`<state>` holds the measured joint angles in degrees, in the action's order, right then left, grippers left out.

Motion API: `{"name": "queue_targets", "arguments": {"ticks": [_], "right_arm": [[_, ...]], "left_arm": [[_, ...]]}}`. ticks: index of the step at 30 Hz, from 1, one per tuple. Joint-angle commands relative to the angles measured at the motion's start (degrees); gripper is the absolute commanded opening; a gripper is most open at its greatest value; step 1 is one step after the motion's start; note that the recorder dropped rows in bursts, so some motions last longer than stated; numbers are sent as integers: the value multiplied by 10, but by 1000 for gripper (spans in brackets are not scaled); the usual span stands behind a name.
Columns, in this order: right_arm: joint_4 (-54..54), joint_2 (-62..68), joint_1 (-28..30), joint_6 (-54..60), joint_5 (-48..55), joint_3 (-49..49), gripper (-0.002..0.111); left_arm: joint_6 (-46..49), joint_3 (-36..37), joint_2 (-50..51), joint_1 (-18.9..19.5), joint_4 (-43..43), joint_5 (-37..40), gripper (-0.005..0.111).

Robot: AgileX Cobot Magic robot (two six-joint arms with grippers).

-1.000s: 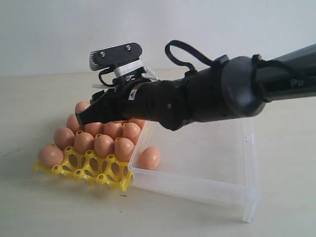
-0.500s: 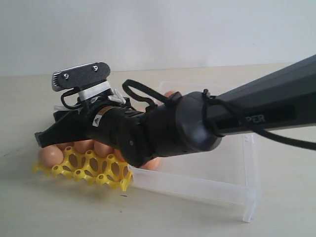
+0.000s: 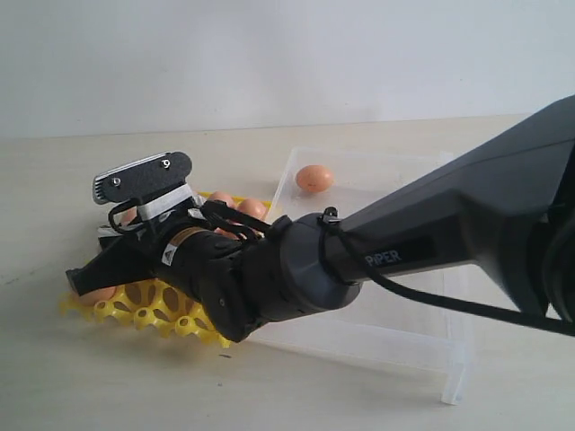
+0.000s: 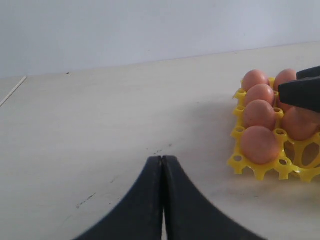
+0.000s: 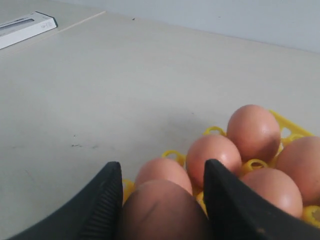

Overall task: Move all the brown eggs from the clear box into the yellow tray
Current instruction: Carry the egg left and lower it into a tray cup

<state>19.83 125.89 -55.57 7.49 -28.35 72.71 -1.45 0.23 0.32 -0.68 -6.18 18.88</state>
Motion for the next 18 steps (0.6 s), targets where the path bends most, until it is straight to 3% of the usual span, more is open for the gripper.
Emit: {"name": "queue_targets", "arguments": {"ticks": [1,18], "right_arm": [[-18,0,-13,29,-9,4,0],[-20,29,-17,64,-2,37,0]], "left_arm": [[-2,-2,-3,1,4,-8,0],[-2,-2,-3,1,4,-8,0]]}}
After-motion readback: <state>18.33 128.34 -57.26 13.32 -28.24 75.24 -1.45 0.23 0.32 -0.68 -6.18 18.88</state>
